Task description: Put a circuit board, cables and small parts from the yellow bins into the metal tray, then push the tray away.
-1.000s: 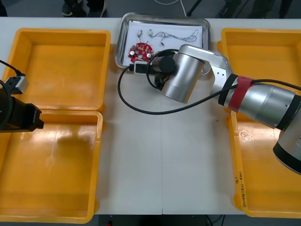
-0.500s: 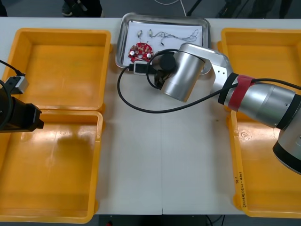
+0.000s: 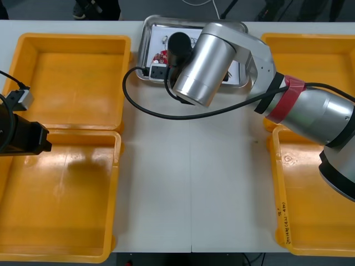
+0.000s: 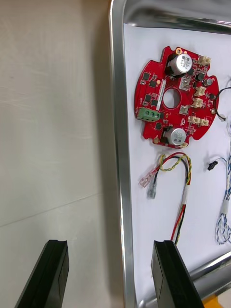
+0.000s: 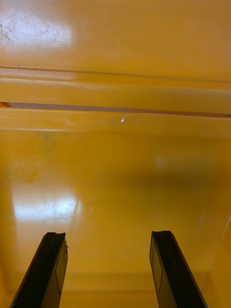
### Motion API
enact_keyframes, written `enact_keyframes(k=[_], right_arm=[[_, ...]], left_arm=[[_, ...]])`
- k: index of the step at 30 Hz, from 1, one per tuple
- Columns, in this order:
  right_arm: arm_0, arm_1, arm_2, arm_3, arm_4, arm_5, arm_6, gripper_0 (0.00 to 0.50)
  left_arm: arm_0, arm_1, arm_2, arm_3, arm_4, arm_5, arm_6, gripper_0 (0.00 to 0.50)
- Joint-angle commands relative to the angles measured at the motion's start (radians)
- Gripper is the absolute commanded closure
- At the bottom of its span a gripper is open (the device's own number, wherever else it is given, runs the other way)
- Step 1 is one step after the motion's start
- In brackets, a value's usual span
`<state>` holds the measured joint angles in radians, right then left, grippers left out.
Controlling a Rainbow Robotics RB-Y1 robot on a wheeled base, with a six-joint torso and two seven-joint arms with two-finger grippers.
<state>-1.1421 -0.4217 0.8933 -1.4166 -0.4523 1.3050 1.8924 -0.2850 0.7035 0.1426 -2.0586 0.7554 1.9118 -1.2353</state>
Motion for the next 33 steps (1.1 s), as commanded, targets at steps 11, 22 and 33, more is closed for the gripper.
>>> enact_keyframes(k=[11,22,33], right_arm=[[0.104,0.011,-0.235,-0.438,-0.022,0.488,-0.102,0.0],[0.286,-0.052,-0.355,-0.809,-0.022,0.615,-0.349,0.0],[0.521,-0.193,-0.57,-1.036,-0.129,0.615,-0.615,0.0]], left_arm=[[0.012,0.036,0.031,-0.029,-0.002,0.008,-0.102,0.0],[0.012,0.036,0.031,-0.029,-0.002,0.008,-0.102,0.0],[0.012,0.036,0.031,-0.029,-0.002,0.008,-0.102,0.0]])
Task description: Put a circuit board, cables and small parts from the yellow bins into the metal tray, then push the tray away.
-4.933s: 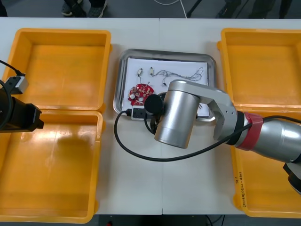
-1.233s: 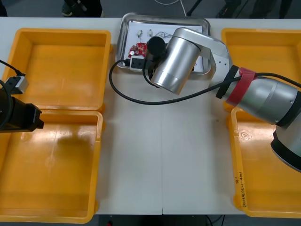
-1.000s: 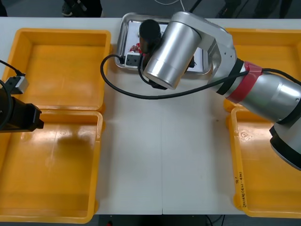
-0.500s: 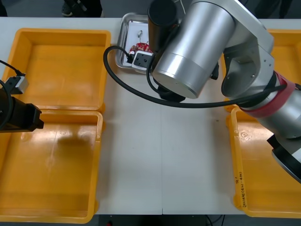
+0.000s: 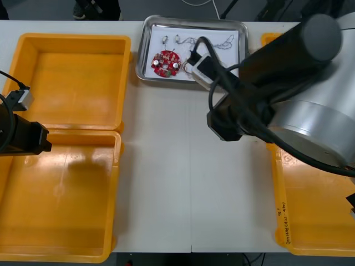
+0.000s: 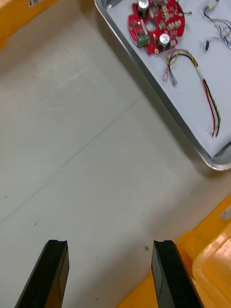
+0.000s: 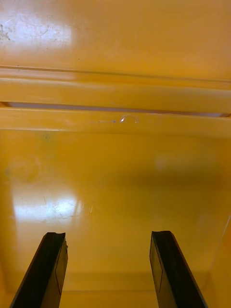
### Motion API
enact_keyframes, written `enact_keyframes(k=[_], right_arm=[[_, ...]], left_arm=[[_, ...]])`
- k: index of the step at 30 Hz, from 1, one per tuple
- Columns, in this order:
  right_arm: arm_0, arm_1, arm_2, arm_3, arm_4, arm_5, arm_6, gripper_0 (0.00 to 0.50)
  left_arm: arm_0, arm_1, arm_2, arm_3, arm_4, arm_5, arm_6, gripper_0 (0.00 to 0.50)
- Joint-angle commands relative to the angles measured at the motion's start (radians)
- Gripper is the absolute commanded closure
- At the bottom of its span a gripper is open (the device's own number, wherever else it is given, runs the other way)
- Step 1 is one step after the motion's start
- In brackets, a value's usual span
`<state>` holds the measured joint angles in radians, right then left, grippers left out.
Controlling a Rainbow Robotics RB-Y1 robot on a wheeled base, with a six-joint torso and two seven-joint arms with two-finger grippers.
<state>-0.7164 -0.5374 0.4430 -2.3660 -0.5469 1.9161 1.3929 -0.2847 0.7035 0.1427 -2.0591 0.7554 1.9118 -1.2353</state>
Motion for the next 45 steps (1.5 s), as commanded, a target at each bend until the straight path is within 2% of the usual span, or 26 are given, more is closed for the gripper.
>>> enact_keyframes(k=[1,9,13,14,20,30,36,45], right_arm=[[0.121,-0.093,-0.147,-0.101,-0.045,0.004,-0.146,0.0],[0.253,-0.159,-0.359,-0.087,-0.13,0.004,-0.333,0.0],[0.284,-0.17,-0.444,-0.047,-0.169,0.004,-0.342,0.0],[0.293,-0.177,-0.5,-0.01,-0.202,0.004,-0.338,0.0],[0.321,-0.205,-0.636,0.11,-0.278,0.004,-0.318,0.0],[0.403,-0.28,-0.731,0.22,-0.283,0.004,-0.262,0.0],[0.479,-0.294,-0.779,0.248,-0.283,0.004,-0.164,0.0],[0.502,-0.299,-0.811,0.318,-0.308,0.004,-0.152,0.0]], left_arm=[[0.012,0.036,0.031,-0.029,-0.002,0.008,-0.102,0.0],[0.012,0.036,0.031,-0.029,-0.002,0.008,-0.102,0.0],[0.012,0.036,0.031,-0.029,-0.002,0.008,-0.102,0.0],[0.012,0.036,0.031,-0.029,-0.002,0.008,-0.102,0.0],[0.012,0.036,0.031,-0.029,-0.002,0.008,-0.102,0.0],[0.012,0.036,0.031,-0.029,-0.002,0.008,-0.102,0.0],[0.012,0.036,0.031,-0.029,-0.002,0.008,-0.102,0.0],[0.012,0.036,0.031,-0.029,-0.002,0.008,-0.102,0.0]])
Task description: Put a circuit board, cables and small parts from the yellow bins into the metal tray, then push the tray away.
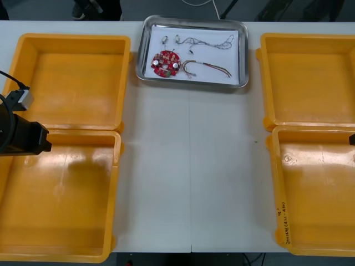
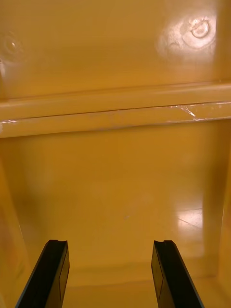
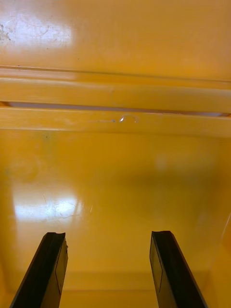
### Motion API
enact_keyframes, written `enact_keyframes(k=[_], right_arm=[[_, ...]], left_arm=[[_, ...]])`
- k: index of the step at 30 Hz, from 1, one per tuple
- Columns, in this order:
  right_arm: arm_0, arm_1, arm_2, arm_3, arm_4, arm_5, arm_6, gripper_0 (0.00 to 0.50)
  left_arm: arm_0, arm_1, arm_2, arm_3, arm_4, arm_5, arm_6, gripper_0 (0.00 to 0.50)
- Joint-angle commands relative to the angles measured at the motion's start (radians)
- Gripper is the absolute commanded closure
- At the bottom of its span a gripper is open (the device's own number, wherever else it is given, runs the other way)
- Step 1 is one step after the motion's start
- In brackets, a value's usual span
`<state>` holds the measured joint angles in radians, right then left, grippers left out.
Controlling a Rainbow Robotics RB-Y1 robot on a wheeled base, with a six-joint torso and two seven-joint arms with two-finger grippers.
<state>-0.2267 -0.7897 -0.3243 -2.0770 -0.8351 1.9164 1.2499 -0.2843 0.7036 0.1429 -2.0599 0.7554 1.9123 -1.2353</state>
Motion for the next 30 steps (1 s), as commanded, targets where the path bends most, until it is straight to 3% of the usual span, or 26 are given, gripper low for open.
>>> enact_keyframes(k=[1,15,30], right_arm=[[0.012,-0.048,-0.044,0.034,-0.021,0.003,-0.006,0.0],[0.0,-0.059,-0.082,0.08,-0.075,0.003,0.002,0.0],[0.0,-0.06,-0.087,0.08,-0.078,0.003,-0.003,0.0]], left_arm=[[0.011,0.036,0.03,-0.028,-0.002,0.008,-0.102,0.0],[0.011,0.036,0.03,-0.028,-0.002,0.008,-0.102,0.0],[0.011,0.036,0.03,-0.028,-0.002,0.008,-0.102,0.0]])
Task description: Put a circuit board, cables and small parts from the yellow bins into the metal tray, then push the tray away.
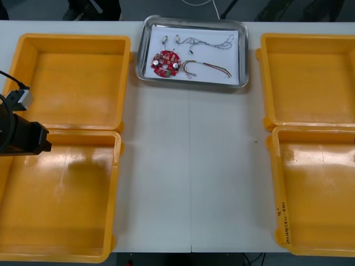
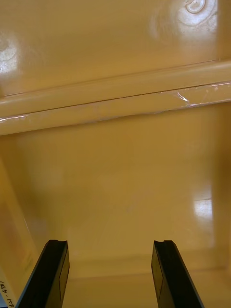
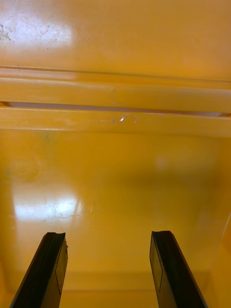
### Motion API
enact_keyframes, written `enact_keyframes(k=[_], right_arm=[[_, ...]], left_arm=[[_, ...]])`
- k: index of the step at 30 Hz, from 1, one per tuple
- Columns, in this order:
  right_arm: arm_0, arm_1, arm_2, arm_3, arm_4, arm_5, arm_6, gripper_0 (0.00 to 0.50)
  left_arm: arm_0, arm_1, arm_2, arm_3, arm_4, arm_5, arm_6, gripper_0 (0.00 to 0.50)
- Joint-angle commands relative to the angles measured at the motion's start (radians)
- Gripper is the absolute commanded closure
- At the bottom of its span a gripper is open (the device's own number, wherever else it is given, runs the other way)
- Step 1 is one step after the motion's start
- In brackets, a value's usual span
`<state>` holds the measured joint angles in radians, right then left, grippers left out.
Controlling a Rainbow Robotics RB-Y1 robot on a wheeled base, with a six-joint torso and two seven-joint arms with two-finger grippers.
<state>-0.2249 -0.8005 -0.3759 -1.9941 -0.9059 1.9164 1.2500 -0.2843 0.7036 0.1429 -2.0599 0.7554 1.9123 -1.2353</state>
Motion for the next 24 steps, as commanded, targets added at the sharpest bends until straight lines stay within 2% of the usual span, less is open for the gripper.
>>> enact_keyframes(k=[1,24], right_arm=[[-0.002,-0.049,-0.035,-0.003,-0.007,0.003,-0.003,0.0],[-0.002,-0.049,-0.035,-0.003,-0.007,0.003,-0.003,0.0]], left_arm=[[0.011,0.036,0.03,-0.028,-0.002,0.008,-0.102,0.0],[0.011,0.036,0.03,-0.028,-0.002,0.008,-0.102,0.0]])
